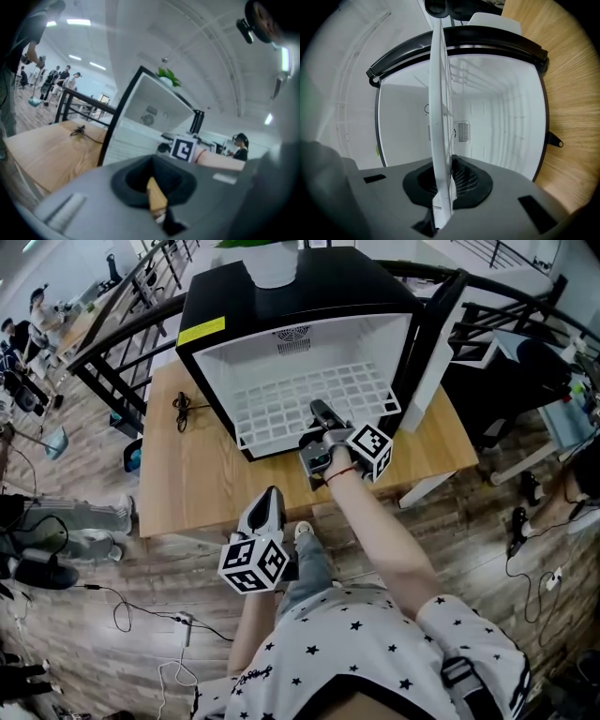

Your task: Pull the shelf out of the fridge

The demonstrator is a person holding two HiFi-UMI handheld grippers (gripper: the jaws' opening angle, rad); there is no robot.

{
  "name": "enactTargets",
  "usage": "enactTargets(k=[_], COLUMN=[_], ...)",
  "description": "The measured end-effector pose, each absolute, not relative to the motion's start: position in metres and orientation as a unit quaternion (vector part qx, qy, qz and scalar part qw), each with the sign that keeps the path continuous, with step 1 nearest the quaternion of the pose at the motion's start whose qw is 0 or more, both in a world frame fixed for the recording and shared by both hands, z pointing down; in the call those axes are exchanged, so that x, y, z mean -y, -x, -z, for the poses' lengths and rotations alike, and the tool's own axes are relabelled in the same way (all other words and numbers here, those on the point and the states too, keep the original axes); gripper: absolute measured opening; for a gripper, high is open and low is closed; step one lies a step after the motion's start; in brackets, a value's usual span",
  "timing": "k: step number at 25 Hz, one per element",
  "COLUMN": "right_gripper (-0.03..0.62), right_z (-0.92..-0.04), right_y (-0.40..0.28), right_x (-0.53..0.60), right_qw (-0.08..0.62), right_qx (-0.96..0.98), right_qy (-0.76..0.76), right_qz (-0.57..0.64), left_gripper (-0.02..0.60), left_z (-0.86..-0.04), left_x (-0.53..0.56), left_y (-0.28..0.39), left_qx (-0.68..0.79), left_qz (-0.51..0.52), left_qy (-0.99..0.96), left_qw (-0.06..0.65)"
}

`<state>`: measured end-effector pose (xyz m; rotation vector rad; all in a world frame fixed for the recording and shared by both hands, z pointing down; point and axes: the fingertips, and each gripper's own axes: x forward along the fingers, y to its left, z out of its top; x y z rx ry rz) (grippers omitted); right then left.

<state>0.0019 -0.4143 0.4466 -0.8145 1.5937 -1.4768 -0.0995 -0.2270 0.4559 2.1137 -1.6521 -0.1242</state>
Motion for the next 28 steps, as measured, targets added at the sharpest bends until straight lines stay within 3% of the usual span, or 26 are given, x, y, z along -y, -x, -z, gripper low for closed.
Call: enactTargets(k=[28], right_gripper=[0.04], right_z=[-0.45], right_y=[-0.011], right_x=[0.376], right_qw=[0.4], right_qx=[-0.626], right_qy=[0.322], right_qz=[0.587], left_gripper=[0.008], left_z=[-0.45], left_x=[0.188], left_y=[0.099], left_qx=[0.604], left_qz=[0.048], left_qy=[-0.766], left_qw=[0.213])
